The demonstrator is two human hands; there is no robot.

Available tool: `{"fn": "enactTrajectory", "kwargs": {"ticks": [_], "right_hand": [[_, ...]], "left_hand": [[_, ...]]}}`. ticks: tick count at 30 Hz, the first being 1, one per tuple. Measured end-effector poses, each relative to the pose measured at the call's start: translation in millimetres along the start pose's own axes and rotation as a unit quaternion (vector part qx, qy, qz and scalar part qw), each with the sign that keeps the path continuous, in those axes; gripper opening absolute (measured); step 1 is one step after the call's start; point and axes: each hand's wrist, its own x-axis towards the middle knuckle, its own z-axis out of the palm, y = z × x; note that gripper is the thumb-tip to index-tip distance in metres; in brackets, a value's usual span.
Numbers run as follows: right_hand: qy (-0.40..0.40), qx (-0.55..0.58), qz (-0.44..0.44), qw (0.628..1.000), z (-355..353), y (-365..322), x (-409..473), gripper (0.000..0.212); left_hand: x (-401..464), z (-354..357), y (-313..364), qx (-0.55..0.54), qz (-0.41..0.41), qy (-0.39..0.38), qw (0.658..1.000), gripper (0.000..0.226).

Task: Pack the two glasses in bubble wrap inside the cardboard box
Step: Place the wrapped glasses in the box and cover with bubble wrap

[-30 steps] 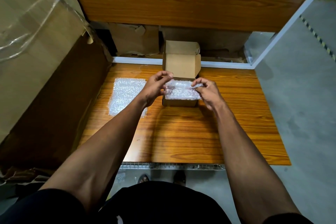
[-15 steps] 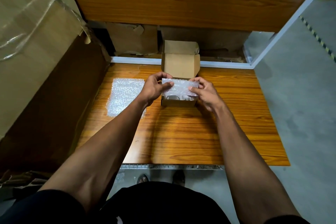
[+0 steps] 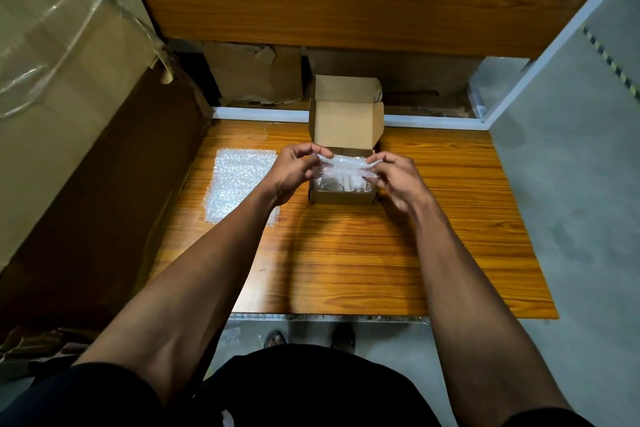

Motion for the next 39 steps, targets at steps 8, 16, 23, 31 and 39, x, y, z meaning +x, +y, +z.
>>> {"fn": "enactTrajectory", "kwargs": {"ticks": [8,16,23,31,39], "right_hand": [[-0.016,0.014,-0.006,1.000,-4.4,3.2,7.2,0.014],[-0.052,-0.153,-0.009,0.987,-6.9,1.5,14.9,0.044],[-0.064,-0.193,0.001,0.979,-6.4,1.7,26.1,0.038],[-0.074,-0.110,0.070,0.989,-6.3,19.9,45.5,0.034],[-0.014,-0.343,-0.040,0.939,-13.1,19.1,64.6,0.018]], "left_hand": [[1.7,5.2,2.4,0.015,0.013,0.022,1.000,0.014],[14.2,10.7,-5.7,0.018,-0.005,0.055,0.998,0.039],[22.4,26.5,-15.0,-0.087,-0.028,0.131,0.987,0.053],[39.5,51.2,-34.4,-0.068,-0.068,0.142,0.985,0.036],[60.8,52.5,-35.2,0.158,-0.048,0.213,0.963,0.025]]}}
